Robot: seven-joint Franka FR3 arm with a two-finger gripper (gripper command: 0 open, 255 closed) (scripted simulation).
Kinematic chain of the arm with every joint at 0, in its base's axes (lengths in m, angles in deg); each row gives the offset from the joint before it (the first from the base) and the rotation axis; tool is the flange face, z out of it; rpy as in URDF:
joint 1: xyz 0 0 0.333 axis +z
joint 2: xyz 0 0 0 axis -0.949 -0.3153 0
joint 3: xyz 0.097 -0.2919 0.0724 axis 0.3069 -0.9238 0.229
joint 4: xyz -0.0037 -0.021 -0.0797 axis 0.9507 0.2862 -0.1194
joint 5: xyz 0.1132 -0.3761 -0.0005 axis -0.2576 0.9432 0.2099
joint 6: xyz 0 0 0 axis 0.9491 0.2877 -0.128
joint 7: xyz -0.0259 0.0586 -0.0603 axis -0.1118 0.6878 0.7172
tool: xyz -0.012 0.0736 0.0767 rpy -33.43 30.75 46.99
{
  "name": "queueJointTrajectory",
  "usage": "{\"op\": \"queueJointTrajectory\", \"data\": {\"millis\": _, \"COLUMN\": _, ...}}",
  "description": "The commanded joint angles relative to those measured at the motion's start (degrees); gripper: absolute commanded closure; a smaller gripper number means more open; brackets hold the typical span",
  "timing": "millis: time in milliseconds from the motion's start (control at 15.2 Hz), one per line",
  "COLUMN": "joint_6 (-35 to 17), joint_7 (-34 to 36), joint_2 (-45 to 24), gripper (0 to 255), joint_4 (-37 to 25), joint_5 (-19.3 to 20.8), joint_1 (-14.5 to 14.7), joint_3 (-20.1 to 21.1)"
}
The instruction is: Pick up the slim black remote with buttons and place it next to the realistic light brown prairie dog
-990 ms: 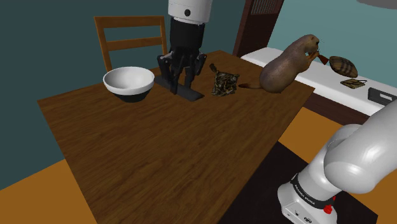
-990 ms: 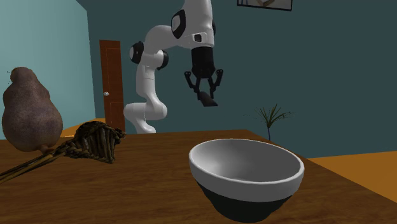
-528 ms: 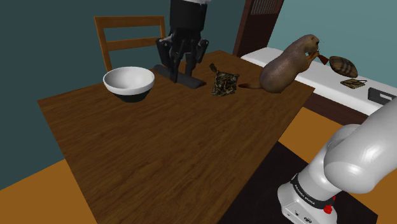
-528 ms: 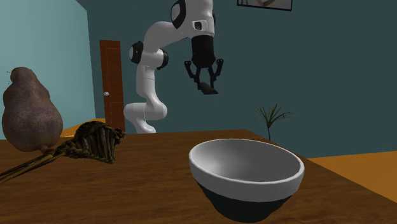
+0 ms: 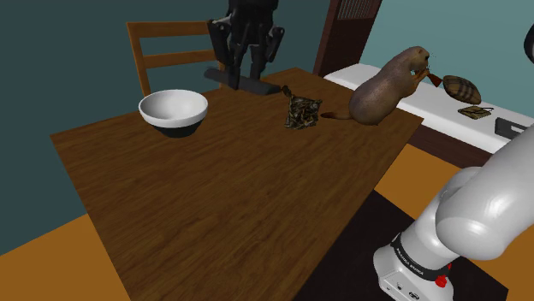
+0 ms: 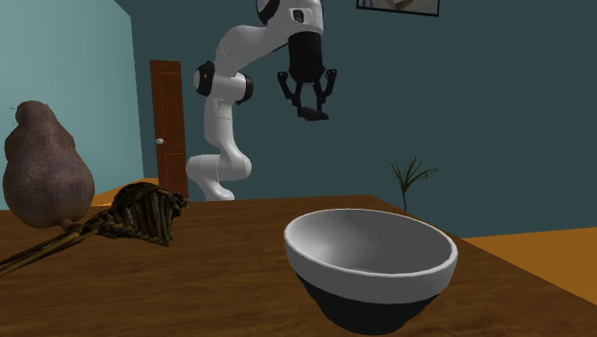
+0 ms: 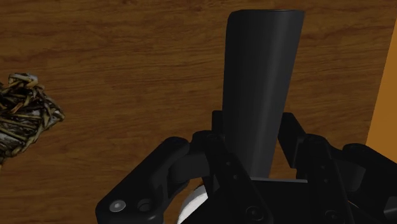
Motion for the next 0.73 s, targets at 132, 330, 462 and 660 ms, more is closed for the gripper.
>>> {"op": "queueJointTrajectory", "data": {"millis": 132, "joint_6": 3.4, "joint_7": 0.8, "joint_2": -1.7, "gripper": 255, "joint_4": -4.9, "joint_5": 0.8, "joint_1": 0.1, "joint_3": 0.3}}
{"op": "queueJointTrajectory", "data": {"millis": 330, "joint_6": 6.1, "joint_7": 1.5, "joint_2": -3.2, "gripper": 255, "joint_4": -9.0, "joint_5": 1.5, "joint_1": 0.3, "joint_3": 0.7}}
{"op": "queueJointTrajectory", "data": {"millis": 462, "joint_6": 8.0, "joint_7": 2.1, "joint_2": -4.4, "gripper": 255, "joint_4": -12.0, "joint_5": 2.1, "joint_1": 0.5, "joint_3": 0.9}}
{"op": "queueJointTrajectory", "data": {"millis": 660, "joint_6": 10.9, "joint_7": 3.0, "joint_2": -6.5, "gripper": 255, "joint_4": -16.8, "joint_5": 3.1, "joint_1": 1.0, "joint_3": 1.5}}
